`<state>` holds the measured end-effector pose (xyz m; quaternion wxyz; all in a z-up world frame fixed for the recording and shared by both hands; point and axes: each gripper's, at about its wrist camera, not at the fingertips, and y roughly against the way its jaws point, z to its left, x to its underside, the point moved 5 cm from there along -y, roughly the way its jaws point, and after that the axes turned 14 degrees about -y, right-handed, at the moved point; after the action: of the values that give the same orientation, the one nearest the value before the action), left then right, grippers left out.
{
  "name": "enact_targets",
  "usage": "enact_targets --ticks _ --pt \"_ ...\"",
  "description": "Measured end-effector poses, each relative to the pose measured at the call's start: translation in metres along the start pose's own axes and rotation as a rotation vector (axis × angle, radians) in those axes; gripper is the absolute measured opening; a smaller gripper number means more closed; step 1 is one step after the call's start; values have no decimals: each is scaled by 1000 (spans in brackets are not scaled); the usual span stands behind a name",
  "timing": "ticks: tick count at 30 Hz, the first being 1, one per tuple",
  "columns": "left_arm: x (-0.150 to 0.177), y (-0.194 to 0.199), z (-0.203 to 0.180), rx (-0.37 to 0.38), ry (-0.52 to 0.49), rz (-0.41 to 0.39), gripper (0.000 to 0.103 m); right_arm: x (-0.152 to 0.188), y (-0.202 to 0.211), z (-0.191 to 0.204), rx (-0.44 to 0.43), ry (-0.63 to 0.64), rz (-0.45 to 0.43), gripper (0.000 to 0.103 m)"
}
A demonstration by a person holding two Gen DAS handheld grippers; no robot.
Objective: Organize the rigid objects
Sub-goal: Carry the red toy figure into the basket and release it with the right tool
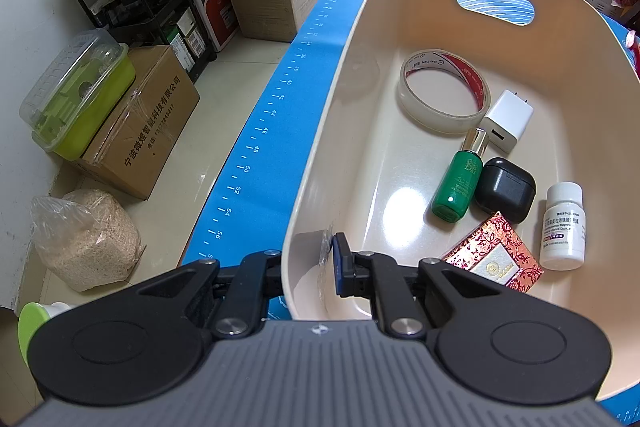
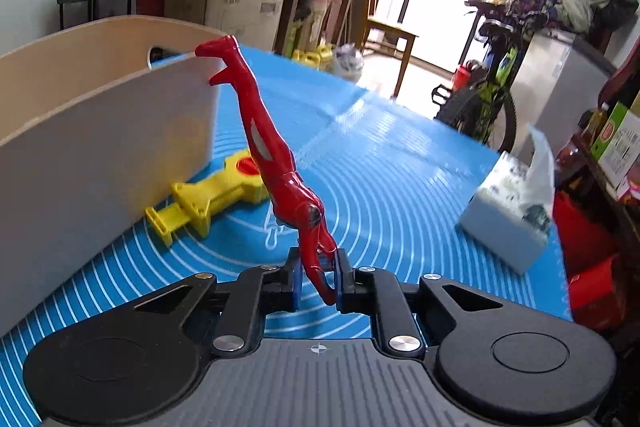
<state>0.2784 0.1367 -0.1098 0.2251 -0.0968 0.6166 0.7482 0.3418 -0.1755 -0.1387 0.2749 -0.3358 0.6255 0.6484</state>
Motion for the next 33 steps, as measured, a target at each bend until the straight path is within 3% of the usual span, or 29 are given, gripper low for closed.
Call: enact_targets --ticks 13,20,28,33 --pt "0 1 0 0 0 0 16 -34 34 1 39 -35 -146 25" --pt "0 2 -1 -1 1 1 16 -59 62 22 -2 -59 -209 25" --pt "0 2 -1 -1 0 1 16 -76 75 73 -87 -52 -193 25" --pt "0 2 -2 1 1 0 16 -73 74 111 -121 16 -151 25"
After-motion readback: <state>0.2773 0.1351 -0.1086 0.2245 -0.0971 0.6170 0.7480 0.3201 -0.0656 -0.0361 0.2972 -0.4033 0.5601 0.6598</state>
